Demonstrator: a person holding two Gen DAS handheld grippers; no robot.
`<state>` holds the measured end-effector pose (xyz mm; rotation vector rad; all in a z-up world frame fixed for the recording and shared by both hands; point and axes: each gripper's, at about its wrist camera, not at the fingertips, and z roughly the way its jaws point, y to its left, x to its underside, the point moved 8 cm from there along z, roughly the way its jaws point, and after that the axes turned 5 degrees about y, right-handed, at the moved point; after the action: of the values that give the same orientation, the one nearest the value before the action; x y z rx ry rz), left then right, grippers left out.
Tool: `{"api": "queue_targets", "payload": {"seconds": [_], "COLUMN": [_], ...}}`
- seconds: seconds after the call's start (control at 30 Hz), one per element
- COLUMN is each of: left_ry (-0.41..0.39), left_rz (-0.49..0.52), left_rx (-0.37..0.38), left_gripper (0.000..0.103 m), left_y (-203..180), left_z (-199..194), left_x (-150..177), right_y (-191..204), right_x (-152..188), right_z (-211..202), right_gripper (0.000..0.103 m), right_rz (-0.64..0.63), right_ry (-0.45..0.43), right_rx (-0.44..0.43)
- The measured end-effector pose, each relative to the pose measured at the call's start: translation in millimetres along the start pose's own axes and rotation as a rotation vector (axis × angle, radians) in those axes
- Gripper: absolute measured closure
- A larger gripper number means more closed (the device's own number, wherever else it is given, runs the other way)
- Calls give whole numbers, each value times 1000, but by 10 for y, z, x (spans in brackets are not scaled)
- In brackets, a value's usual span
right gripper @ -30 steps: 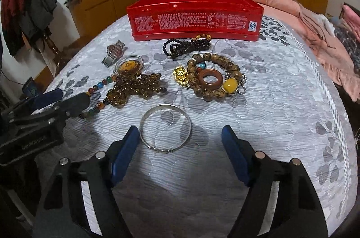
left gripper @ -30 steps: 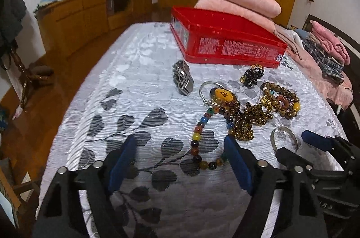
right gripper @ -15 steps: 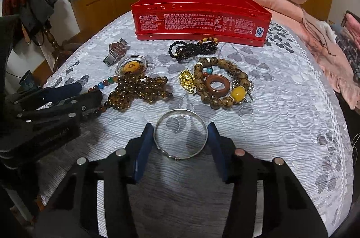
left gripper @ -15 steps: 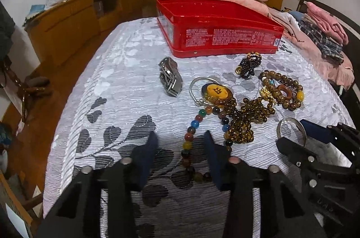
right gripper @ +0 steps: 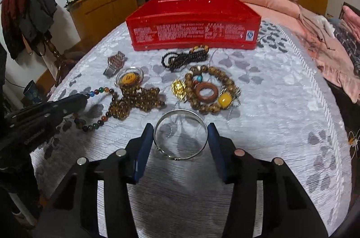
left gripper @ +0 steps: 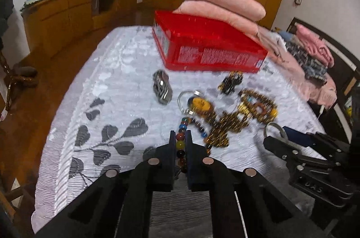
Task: Organize jewelry
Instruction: 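Close left tool on the multicolour bead bracelet while right tool grasps the silver bangle, then carry the bracelet and bangle into the red tin and open both tools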
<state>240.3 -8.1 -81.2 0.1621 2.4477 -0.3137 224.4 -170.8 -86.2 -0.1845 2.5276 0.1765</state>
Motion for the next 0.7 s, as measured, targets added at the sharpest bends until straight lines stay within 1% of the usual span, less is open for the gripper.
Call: {"api": "queue_targets", "payload": {"seconds": [0.37, 0.47, 0.6, 0.7], "left_ry": [-114, -141, -175, -188], "left_rz": [-15, -10, -9, -3], "left_rx": [63, 76, 98, 95], "left_gripper": [95, 95, 95, 95], "left_y": [-141, -174, -243, -296], "left_z": [-319, -374, -400, -352], "left_x": [-386, -487, -733, -910], "right_y": [-31, -57, -98, -129], "right_x": [-270, -388, -554, -711], "right_z": [-159, -203, -214, -206], "right_gripper": [56, 56, 56, 56], "right_rz": [-12, -12, -10, -11], "right_ry": [-48, -66, -77, -84], "right_rx": [-11, -17, -21, -22]}}
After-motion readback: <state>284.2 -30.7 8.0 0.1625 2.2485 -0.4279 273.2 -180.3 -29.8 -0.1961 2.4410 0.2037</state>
